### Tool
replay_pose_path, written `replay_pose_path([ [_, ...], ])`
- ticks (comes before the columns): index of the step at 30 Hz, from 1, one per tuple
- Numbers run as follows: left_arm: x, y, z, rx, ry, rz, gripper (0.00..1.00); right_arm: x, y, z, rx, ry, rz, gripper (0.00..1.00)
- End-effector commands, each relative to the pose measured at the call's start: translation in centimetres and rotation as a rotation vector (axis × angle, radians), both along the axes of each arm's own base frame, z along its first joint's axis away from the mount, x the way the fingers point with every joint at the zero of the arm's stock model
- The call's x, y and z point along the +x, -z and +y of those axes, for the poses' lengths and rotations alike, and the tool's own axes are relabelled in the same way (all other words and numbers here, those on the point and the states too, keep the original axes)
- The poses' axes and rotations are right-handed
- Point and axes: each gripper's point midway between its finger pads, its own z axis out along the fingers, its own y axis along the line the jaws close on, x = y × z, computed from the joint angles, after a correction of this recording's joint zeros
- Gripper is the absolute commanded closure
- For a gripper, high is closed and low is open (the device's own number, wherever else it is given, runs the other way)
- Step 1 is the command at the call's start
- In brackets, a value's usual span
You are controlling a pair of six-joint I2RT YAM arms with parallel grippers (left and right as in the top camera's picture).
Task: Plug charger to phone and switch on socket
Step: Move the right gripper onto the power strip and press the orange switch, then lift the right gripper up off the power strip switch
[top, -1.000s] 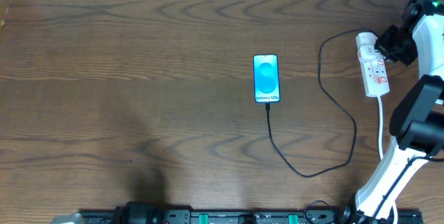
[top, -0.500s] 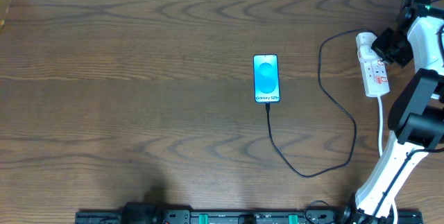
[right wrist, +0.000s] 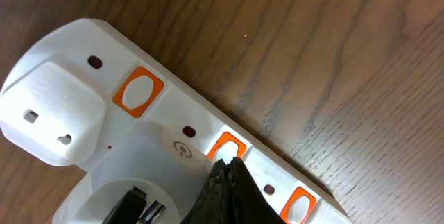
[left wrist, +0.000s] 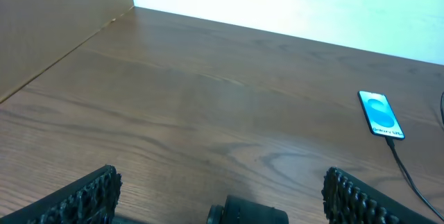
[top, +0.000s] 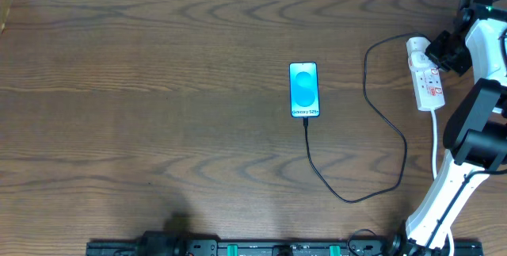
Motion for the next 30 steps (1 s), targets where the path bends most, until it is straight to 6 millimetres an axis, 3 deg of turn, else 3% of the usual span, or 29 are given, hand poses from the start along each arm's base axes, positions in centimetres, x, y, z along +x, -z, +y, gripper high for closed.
replay_pose_path([
  [1,-0.4,0.8,0.2,0.011,-0.015,0.018,0.07,0.3,1.1,1.1,0.045,-0.028,-0.008,0.99],
  [5,-0.4,0.8,0.2,0.011,-0.015,0.018,0.07,-0.2,3.3,2.3,0.062,-0.044,0.007,0.99],
  [9,-0.4,0.8,0.3,0.011,-0.015,0.018,0.07,-0.8,5.0,5.1,0.139,-0.105,0.022,0.99],
  [12,-0.4,0.8,0.2,0.011,-0.015,0.018,0.07,-0.8,5.0,6.1,0.145,-0.139,0.03,0.99],
  [19,-0.4,0.8,0.2,0.011,-0.015,0.018,0.07,-0.5,2.8,7.2,0.19,-0.173,0.004,0.99],
  [22,-0.4,0.8,0.2,0.011,-0.015,0.018,0.07,-0.5,2.6,6.8,0.166,-0.169,0.004,0.99],
  [26,-0.4,0.8,0.2,0.011,-0.015,0.019,0.07,-1.5,1.5,4.7,0.074,-0.139,0.038,0.99],
  [30,-0.4,0.8,0.2,0.011,-0.015,0.018,0.07,-2.5,-2.4,1.7,-0.04,-0.075,0.012,0.99],
])
